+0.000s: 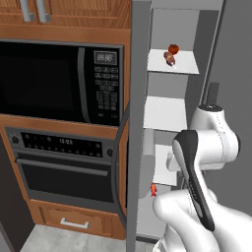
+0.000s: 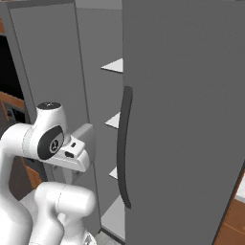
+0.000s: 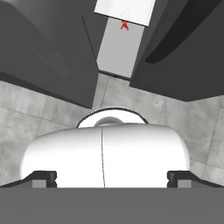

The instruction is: Store the kebab skewer in the freezer for long-term storage. Close the freezer door after placing the cooked food.

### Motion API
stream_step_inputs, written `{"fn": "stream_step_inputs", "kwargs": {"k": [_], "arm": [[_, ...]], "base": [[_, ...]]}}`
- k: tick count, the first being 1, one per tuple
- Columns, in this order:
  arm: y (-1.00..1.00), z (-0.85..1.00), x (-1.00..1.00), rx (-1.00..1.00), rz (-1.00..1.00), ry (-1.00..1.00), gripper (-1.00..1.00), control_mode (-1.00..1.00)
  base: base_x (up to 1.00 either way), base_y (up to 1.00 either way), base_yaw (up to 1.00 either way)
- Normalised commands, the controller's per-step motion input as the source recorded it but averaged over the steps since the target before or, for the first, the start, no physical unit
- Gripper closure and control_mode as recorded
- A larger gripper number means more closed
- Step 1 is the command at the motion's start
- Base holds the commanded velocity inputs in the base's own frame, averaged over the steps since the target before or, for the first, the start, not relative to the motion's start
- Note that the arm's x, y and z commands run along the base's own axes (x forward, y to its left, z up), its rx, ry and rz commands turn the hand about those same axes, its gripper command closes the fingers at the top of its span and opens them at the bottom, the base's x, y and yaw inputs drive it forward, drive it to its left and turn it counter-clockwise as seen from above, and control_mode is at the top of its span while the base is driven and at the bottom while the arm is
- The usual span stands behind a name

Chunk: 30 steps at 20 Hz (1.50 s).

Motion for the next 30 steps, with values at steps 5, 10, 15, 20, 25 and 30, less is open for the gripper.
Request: {"fn": "stream_step_inputs", "kwargs": {"k": [5, 10, 15, 20, 25, 30], "arm": [[0.0, 0.0, 0.12, 0.0, 0.0, 0.0, -1.0, -1.0], [0.0, 0.0, 0.02, 0.0, 0.0, 0.01, -1.0, -1.0], [0.0, 0.0, 0.0, 0.0, 0.0, 0.0, -1.0, -1.0], [0.0, 0.0, -0.03, 0.0, 0.0, 0.0, -1.0, -1.0], [0.0, 0.0, 0.0, 0.0, 0.0, 0.0, -1.0, 1.0], [0.0, 0.0, 0.0, 0.0, 0.0, 0.0, -1.0, 1.0]], "base": [[0.0, 0.0, 0.0], [0.0, 0.0, 0.0], [0.0, 0.0, 0.0], [0.0, 0.0, 0.0], [-0.34, 0.0, -0.07], [-0.47, 0.0, -0.27]]}}
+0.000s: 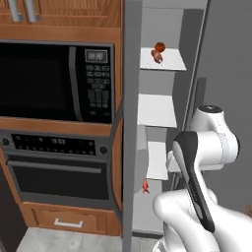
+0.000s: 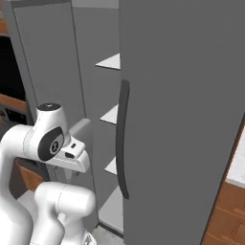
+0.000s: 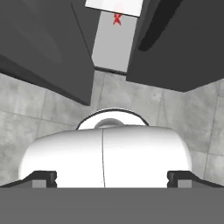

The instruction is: Store the kebab skewer in the freezer for long-term storage. Close the freezer door after placing the cooked food.

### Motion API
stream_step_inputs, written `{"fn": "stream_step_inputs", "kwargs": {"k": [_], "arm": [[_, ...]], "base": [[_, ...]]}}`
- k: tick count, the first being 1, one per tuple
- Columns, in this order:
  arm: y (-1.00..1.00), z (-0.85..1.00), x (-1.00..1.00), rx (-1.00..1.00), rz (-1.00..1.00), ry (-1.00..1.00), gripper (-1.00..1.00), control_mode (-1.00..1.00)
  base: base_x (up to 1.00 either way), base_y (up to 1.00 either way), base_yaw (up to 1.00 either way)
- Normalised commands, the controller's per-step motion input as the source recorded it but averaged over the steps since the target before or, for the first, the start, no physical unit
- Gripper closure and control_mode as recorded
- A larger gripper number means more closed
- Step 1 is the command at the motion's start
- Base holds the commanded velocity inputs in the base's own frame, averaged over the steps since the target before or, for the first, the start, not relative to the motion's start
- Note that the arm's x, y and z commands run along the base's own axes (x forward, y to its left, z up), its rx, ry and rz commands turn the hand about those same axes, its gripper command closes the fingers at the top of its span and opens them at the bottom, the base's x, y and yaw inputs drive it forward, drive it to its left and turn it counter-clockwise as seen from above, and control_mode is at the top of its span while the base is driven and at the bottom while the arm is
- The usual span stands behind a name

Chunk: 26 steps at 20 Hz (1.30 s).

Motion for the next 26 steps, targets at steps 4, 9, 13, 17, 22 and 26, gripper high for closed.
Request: {"fn": "stream_step_inputs", "kwargs": {"k": [4, 9, 13, 17, 22, 26], "arm": [[0.0, 0.0, 0.0, 0.0, 0.0, 0.0, -1.0, 1.0], [0.0, 0.0, 0.0, 0.0, 0.0, 0.0, -1.0, 1.0], [0.0, 0.0, 0.0, 0.0, 0.0, 0.0, -1.0, 1.0], [0.0, 0.0, 0.0, 0.0, 0.0, 0.0, -1.0, 1.0], [0.0, 0.0, 0.0, 0.0, 0.0, 0.0, -1.0, 1.0], [0.0, 0.0, 0.0, 0.0, 0.0, 0.0, -1.0, 1.0]], "base": [[-0.38, 0.01, -0.37], [-0.39, 0.18, -0.4], [-0.31, 0.3, -0.34], [-0.25, 0.33, -0.21], [-0.22, 0.32, -0.03], [-0.24, 0.26, 0.0]]}}
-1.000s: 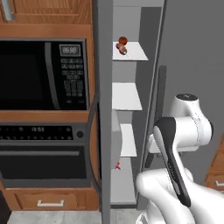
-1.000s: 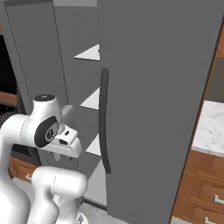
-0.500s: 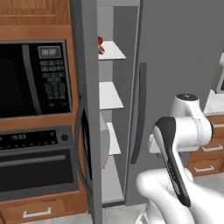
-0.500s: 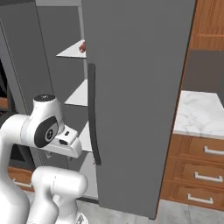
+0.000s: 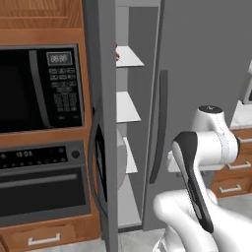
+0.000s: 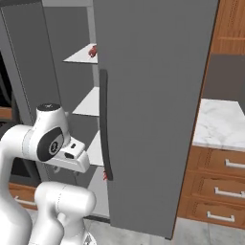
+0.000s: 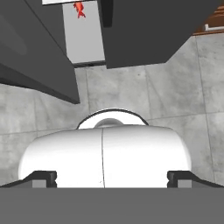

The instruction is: Store the kebab skewer in the freezer for long-term storage. Close the freezer door after placing the cooked food.

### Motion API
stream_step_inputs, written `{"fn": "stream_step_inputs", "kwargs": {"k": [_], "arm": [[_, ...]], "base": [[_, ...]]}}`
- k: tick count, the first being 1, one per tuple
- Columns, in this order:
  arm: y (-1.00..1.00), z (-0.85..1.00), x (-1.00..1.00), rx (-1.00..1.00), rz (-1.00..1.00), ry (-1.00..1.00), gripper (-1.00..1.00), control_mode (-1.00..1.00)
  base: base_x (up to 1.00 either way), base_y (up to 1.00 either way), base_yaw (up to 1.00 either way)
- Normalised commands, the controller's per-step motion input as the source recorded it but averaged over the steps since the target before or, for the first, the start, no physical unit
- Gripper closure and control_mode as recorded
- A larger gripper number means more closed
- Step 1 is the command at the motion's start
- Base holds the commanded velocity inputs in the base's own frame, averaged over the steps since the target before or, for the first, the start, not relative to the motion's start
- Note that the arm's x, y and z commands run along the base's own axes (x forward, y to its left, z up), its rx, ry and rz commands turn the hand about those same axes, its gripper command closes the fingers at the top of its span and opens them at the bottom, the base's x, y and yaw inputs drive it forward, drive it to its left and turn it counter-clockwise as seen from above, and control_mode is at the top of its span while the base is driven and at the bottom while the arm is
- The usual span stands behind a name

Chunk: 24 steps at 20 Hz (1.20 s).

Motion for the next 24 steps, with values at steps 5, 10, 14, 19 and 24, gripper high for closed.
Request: {"fn": "stream_step_inputs", "kwargs": {"k": [5, 10, 14, 19, 24], "arm": [[0.0, 0.0, 0.0, 0.0, 0.0, 0.0, -1.0, 1.0], [0.0, 0.0, 0.0, 0.0, 0.0, 0.0, -1.0, 1.0], [0.0, 0.0, 0.0, 0.0, 0.0, 0.0, -1.0, 1.0], [0.0, 0.0, 0.0, 0.0, 0.0, 0.0, -1.0, 1.0], [0.0, 0.0, 0.0, 0.0, 0.0, 0.0, -1.0, 1.0]], "base": [[-0.34, 0.2, 0.0], [-0.4, 0.22, 0.0], [-0.37, 0.33, 0.0], [-0.23, 0.53, 0.0], [-0.08, 0.29, 0.0]]}}
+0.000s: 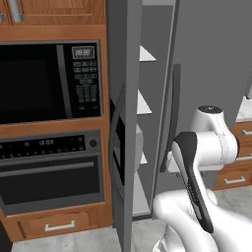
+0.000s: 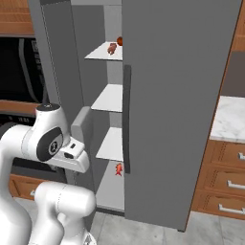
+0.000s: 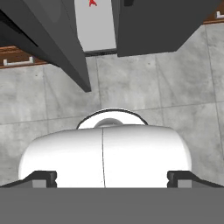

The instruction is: Store the kebab skewer in the freezer for long-term storage. Close the freezer door after placing the cooked food.

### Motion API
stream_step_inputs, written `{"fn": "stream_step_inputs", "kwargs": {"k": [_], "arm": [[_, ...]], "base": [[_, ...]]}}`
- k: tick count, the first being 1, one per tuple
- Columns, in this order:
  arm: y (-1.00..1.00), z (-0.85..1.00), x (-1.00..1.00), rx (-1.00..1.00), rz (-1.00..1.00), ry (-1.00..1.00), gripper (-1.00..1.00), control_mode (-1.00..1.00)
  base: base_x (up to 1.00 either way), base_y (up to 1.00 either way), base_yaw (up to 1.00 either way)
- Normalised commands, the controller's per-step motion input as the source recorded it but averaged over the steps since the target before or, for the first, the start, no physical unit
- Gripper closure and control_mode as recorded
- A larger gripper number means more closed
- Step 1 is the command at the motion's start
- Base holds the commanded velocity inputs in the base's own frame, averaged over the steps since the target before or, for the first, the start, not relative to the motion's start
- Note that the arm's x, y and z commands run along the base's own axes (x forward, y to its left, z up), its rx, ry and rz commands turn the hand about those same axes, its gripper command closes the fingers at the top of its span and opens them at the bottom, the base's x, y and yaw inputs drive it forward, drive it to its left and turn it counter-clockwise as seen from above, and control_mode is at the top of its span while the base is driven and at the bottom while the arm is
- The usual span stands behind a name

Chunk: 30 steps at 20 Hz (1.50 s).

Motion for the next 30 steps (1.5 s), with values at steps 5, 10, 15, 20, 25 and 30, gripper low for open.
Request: {"fn": "stream_step_inputs", "kwargs": {"k": [5, 10, 15, 20, 25, 30], "arm": [[0.0, 0.0, 0.0, 0.0, 0.0, 0.0, -1.0, 1.0], [0.0, 0.0, 0.0, 0.0, 0.0, 0.0, -1.0, 1.0], [0.06, 0.0, 0.0, 0.0, -0.03, 0.0, -1.0, -1.0], [0.25, 0.0, 0.05, -0.01, -0.06, 0.0, -1.0, -1.0], [0.74, 0.0, 0.31, -0.07, -0.25, -0.06, -1.0, -1.0], [0.72, 0.0, 0.18, -0.18, -0.24, -0.36, -1.0, -1.0]], "base": [[-0.02, 0.05, 0.0], [0.0, 0.07, -0.03], [0.0, 0.01, -0.01], [0.0, 0.0, 0.0], [0.0, 0.0, 0.0], [0.0, 0.0, 0.0]]}}
